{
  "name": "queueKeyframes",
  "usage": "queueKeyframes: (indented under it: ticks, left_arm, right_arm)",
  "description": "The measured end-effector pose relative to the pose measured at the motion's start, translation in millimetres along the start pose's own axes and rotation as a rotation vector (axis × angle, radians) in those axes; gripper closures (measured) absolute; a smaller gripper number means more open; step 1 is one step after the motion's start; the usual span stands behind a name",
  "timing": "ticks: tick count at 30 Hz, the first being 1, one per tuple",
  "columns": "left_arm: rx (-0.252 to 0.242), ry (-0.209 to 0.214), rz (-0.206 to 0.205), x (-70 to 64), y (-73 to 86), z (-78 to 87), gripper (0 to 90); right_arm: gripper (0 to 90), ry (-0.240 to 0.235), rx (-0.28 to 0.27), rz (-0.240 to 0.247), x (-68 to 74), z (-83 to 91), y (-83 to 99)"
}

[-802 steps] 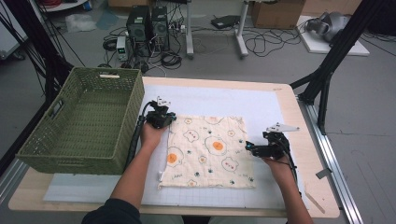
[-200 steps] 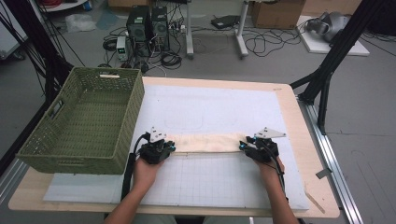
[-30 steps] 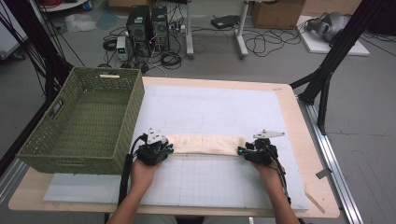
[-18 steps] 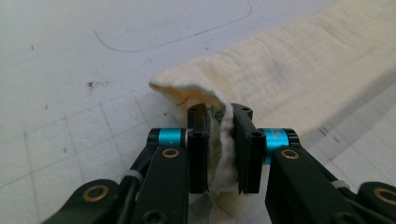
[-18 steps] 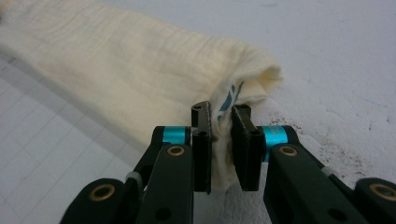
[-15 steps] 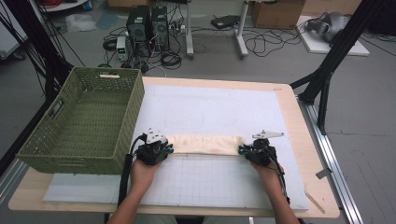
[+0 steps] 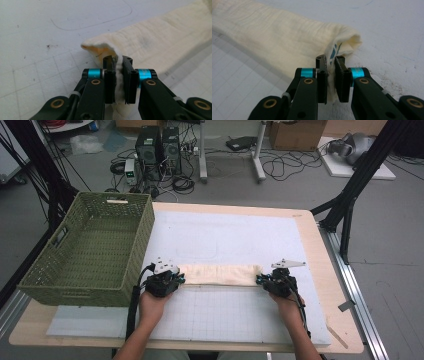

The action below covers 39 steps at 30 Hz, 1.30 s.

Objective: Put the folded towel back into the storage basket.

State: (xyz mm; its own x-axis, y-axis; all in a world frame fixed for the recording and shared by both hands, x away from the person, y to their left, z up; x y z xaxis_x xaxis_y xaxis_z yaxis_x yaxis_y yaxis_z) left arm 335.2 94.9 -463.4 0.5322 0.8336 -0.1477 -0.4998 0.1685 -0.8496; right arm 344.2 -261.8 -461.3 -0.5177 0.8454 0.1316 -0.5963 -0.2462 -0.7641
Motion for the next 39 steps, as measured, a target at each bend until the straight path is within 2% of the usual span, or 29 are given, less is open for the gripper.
queueKeyframes:
  ticks: [3, 9, 17, 30, 39]
  left_arm:
    - [-0.024, 0.003, -0.006, -3.4, -6.5, 6.9, 82.2]
    - [-0.065, -0.015, -0.006, -9.9, -19.9, 22.4, 82.1]
    - [-0.114, -0.027, -0.01, -12.9, -36.5, 40.8, 82.1]
    - [-0.176, -0.062, -0.005, -7.5, -53.5, 69.2, 81.9]
    - [-0.201, -0.092, 0.005, 1.9, -59.0, 90.8, 81.8]
  right_arm:
    - [82.3, 0.006, 0.001, 0.0, -1.2, 0.8, -2.2]
    - [82.3, 0.022, -0.026, 0.05, 1.0, 8.5, -13.3]
    - [82.3, 0.016, -0.075, 0.051, 2.5, 14.6, -29.9]
    - [82.3, 0.012, -0.129, 0.104, 14.6, 18.0, -69.3]
    - [82.3, -0.018, -0.179, 0.136, 27.5, 15.0, -89.5]
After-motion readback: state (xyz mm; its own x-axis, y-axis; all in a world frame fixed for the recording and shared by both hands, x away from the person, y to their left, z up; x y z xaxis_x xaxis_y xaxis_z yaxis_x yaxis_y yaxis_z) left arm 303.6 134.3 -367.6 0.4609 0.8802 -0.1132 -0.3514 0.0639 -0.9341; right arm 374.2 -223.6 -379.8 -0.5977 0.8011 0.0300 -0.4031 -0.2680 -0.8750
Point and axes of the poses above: each handheld gripper's, and its own axes: z roughly backward along the jaws, y roughly out of its underside, x roughly to its left, the point moved 3 cm from there along -z, roughly forward along the jaws, and after that the axes turned 2 degrees about -x, right-handed, at the moved point
